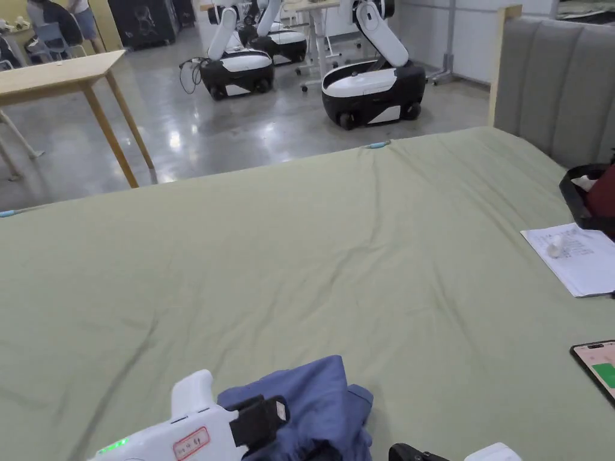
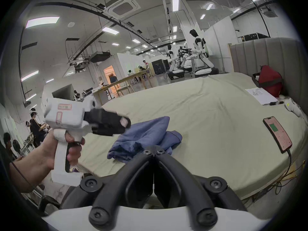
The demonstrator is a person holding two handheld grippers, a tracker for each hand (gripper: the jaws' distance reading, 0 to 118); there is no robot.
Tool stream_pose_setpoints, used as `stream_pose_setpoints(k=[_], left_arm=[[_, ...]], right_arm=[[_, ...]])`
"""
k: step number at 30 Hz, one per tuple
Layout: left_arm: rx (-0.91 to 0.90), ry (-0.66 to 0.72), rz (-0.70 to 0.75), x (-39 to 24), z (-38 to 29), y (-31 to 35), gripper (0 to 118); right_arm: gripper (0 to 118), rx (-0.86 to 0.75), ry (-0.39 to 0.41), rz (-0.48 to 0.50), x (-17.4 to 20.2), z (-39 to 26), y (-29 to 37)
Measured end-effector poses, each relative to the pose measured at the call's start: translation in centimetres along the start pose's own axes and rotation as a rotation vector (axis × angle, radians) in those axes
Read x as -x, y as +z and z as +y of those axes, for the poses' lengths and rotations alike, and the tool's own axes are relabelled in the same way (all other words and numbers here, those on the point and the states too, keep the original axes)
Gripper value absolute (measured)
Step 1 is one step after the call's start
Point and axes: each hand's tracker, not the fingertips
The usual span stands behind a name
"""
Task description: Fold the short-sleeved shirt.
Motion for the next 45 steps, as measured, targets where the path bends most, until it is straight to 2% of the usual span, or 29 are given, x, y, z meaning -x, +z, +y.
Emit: stream_pose_setpoints(k=[5,7,10,14,17,18,20,21,23,25,27,28,30,31,32,33,34,35,37,41,43,45], left_arm=[[0.191,-0.069,-0.148,-3.1,-3.6,-7.1,17],[0.184,-0.073,-0.121,-3.7,-4.5,-8.3,17],[0.12,0.052,-0.163,-2.1,-4.3,-6.3,17],[0.013,-0.044,-0.09,-0.8,-3.0,0.0,17],[-0.075,0.01,-0.057,2.4,-2.1,4.8,18],[-0.103,0.025,-0.034,3.6,-1.8,6.0,37],[-0.143,0.075,0.022,6.6,-1.8,7.5,103],[-0.156,0.119,0.023,8.0,-2.0,7.9,118],[-0.138,0.225,-0.052,10.7,-2.3,7.4,118],[-0.053,0.319,-0.16,12.5,-2.5,5.4,118],[0.004,0.393,-0.249,13.6,-2.8,2.2,118],[0.02,0.43,-0.294,13.8,-3.1,0.4,118],[-0.024,0.4,-0.391,12.0,-3.0,-1.8,118],[-0.015,0.385,-0.371,11.3,-2.6,-2.6,112],[-0.001,0.391,-0.345,10.5,-2.2,-3.4,91],[0.017,0.399,-0.318,10.1,-1.9,-3.9,29],[0.035,0.403,-0.216,9.9,-1.8,-4.4,26],[0.04,0.388,-0.186,10.1,-1.9,-4.6,26],[0.026,0.419,-0.224,10.9,-2.1,-3.3,26],[-0.057,0.353,-0.16,12.7,-1.6,2.8,26],[-0.072,0.361,-0.147,15.4,-0.6,7.1,26],[-0.096,0.33,-0.053,19.2,0.5,11.9,26]], right_arm=[[0,0.025,-0.026,-0.034,-0.9,0.4,0.2],[0,0.036,-0.039,-0.051,-1.3,0.5,0.1],[0,0.079,-0.059,-0.038,-1.8,1.0,-1.7],[0,0.125,-0.101,0.032,-2.0,1.5,-7.3],[0,0.136,-0.174,0.093,-2.5,1.3,-12.1],[0,0.145,-0.185,0.107,-2.7,1.1,-13.2],[0,0.202,-0.183,0.114,-3.3,0.0,-15.5],[0,0.236,-0.161,0.097,-3.5,-0.5,-16.1],[0,0.213,-0.161,0.045,-4.0,-1.4,-15.7],[0,0.189,-0.268,0.023,-5.1,-1.4,-15.3],[0,0.2,-0.304,0.032,-5.6,-1.4,-15.4],[0,0.2,-0.29,0.037,-5.4,-1.4,-15.5],[0,0.198,-0.229,0.031,-4.7,-1.3,-15.4],[0,0.194,-0.205,0.033,-4.7,-1.5,-15.5],[0,0.189,-0.198,0.035,-4.6,-1.6,-15.4],[0,0.187,-0.198,0.038,-4.6,-1.6,-15.2],[0,0.185,-0.197,0.033,-4.5,-1.6,-15.1],[0,0.179,-0.198,0.032,-4.4,-1.6,-14.8],[0,0.177,-0.196,0.032,-3.9,-1.4,-14.2],[0,0.164,-0.102,0.03,-1.6,-0.8,-12.5],[0,0.173,-0.062,0.04,-0.2,-0.8,-11.9],[0,0.19,-0.027,0.047,1.4,-1.0,-11.5]])
